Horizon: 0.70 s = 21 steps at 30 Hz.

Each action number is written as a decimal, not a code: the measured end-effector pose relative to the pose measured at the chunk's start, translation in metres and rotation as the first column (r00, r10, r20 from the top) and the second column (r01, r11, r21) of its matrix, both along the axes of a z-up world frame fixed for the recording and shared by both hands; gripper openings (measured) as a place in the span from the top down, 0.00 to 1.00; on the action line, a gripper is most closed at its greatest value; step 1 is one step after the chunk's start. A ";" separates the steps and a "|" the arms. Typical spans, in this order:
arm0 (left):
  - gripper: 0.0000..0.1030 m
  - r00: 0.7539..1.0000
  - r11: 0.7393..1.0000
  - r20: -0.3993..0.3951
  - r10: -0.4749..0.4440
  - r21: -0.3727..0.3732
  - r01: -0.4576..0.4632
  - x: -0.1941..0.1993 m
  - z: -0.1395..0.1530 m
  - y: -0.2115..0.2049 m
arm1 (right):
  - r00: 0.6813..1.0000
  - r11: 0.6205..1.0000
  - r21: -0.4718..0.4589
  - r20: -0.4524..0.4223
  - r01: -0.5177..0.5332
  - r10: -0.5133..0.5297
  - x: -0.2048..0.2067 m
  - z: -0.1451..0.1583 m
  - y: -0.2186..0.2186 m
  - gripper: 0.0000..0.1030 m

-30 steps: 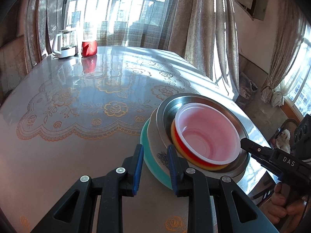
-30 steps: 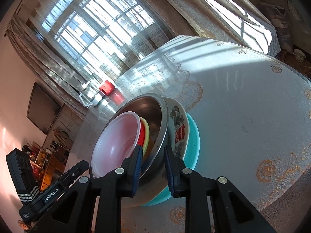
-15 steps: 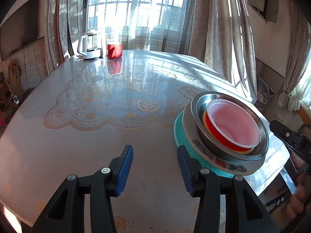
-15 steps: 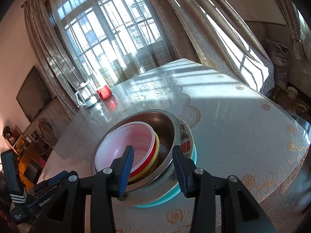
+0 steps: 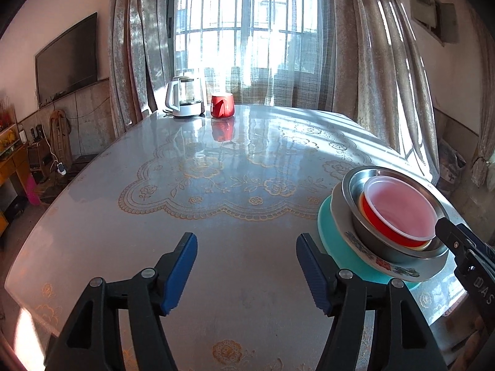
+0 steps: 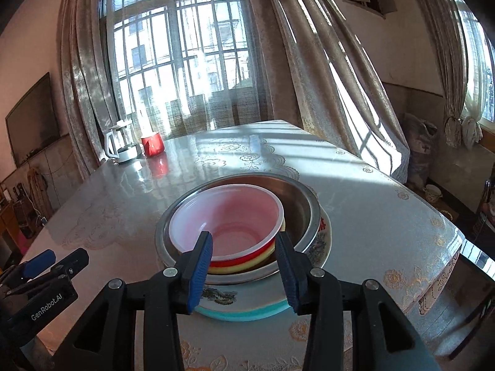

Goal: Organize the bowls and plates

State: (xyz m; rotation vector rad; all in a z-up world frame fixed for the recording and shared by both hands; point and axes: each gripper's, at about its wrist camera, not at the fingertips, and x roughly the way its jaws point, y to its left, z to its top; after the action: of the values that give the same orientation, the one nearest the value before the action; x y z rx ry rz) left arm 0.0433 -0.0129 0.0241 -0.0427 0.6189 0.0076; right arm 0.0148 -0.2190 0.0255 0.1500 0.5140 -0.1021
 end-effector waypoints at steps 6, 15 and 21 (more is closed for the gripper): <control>0.29 1.000 1.000 0.008 -0.008 0.009 0.008 -0.005 -0.001 -0.007 | 1.000 1.000 -0.011 -0.007 0.014 -0.014 -0.002 0.000 0.000 0.58; 0.22 1.000 1.000 0.016 -0.017 0.017 0.017 -0.009 -0.001 -0.013 | 1.000 1.000 -0.021 -0.007 0.003 -0.003 -0.003 0.000 0.004 0.58; 0.20 0.999 0.999 0.029 -0.034 0.032 0.033 -0.013 0.002 -0.021 | 1.000 1.000 -0.016 -0.006 0.006 -0.006 -0.004 -0.001 0.003 0.58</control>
State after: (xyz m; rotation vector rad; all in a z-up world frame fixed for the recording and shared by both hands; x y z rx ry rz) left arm 0.0306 -0.0335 0.0259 -0.0019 0.5902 -0.0160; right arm 0.0109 -0.2161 0.0245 0.1357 0.5192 -0.1124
